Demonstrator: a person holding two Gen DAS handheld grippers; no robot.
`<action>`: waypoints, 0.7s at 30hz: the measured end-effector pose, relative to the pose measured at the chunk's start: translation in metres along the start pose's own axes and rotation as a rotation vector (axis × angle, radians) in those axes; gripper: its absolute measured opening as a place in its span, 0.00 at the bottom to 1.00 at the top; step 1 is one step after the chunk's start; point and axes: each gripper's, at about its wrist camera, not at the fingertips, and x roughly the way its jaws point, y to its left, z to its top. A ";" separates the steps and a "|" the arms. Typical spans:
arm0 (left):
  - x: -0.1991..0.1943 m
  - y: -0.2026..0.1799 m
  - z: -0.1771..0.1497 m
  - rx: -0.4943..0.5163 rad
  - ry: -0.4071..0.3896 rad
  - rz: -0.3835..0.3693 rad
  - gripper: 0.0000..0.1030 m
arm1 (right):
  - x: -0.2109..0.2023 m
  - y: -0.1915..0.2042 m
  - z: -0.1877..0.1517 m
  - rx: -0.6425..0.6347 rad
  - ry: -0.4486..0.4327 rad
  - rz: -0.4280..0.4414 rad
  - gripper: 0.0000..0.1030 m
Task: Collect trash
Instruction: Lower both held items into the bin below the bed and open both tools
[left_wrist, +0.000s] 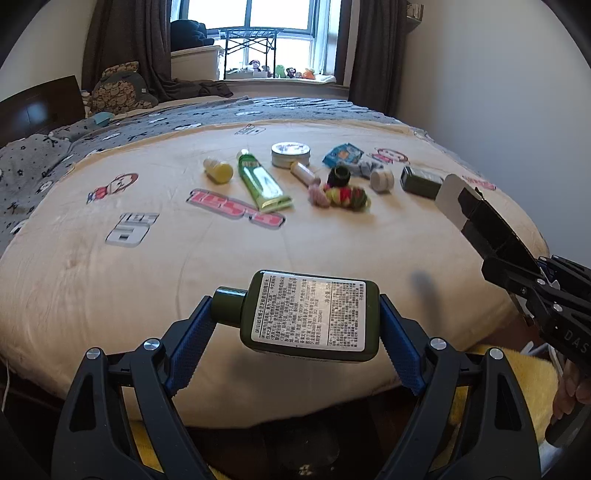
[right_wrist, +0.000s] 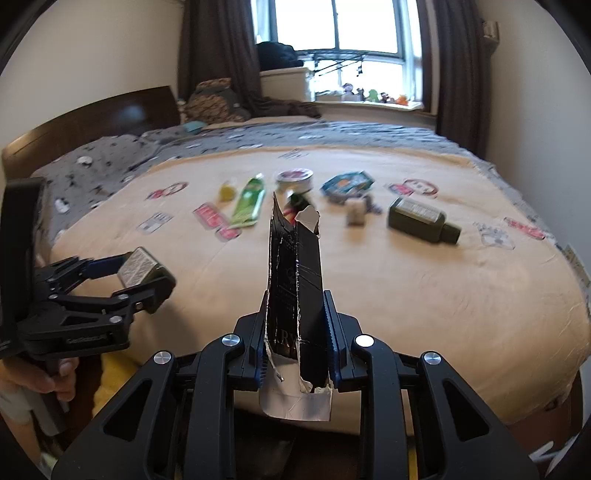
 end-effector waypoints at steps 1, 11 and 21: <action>-0.003 0.000 -0.008 0.001 0.007 0.002 0.79 | -0.002 0.004 -0.007 -0.005 0.012 0.018 0.25; 0.009 0.000 -0.089 0.010 0.191 -0.022 0.79 | 0.012 0.028 -0.074 0.013 0.181 0.091 0.25; 0.049 -0.003 -0.144 0.028 0.421 -0.067 0.79 | 0.066 0.031 -0.131 0.099 0.445 0.141 0.25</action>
